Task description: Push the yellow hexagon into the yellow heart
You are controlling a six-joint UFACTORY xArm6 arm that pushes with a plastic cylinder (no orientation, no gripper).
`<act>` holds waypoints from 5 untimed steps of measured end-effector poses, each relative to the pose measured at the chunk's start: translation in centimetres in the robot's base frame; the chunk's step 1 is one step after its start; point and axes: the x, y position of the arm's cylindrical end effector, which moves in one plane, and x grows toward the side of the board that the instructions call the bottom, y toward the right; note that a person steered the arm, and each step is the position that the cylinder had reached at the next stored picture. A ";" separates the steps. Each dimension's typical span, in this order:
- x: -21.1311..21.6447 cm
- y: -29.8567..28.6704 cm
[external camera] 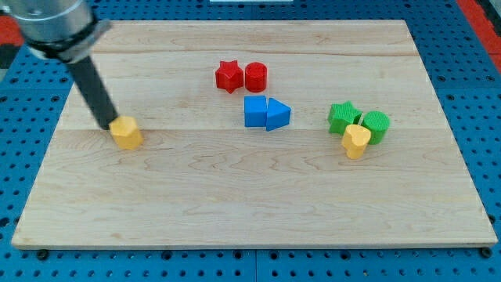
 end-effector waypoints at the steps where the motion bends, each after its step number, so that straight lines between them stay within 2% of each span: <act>1: 1.7 5.9; 2: 2.3 0.3; 3: 3.7 0.3; 4: 6.3 6.3; 5: 6.9 13.8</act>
